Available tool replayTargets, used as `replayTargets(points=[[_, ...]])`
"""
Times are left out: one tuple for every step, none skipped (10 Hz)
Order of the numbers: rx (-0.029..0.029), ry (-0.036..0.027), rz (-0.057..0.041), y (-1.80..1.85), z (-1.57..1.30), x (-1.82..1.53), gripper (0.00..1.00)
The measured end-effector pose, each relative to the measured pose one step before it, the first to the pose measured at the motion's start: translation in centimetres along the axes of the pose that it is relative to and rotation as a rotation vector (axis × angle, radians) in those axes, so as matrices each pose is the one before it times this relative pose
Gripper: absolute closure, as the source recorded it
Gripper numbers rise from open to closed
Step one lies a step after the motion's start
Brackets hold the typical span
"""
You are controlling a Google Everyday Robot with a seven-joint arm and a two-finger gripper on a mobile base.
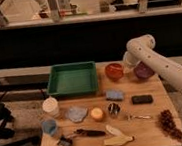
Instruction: Place pepper in red bowl
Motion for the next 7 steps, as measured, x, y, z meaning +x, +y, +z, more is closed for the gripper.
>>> replayTargets(points=[[-0.00044, -0.00129, -0.01514, 0.057, 0.096, -0.572, 1.00], [0.00613, -0.00369, -0.02003, -0.122, 0.165, -0.905, 1.00], [0.00910, 0.00007, -0.02074, -0.137, 0.194, -0.749, 1.00], [0.01032, -0.00121, -0.02305, -0.260, 0.207, -0.869, 1.00], [0.00622, 0.00037, -0.01428, -0.238, 0.180, -0.354, 1.00], [0.00172, -0.00355, -0.00636, -0.089, 0.249, -0.245, 1.00], [0.00480, -0.00125, -0.00520, -0.346, 0.384, -0.015, 1.00]])
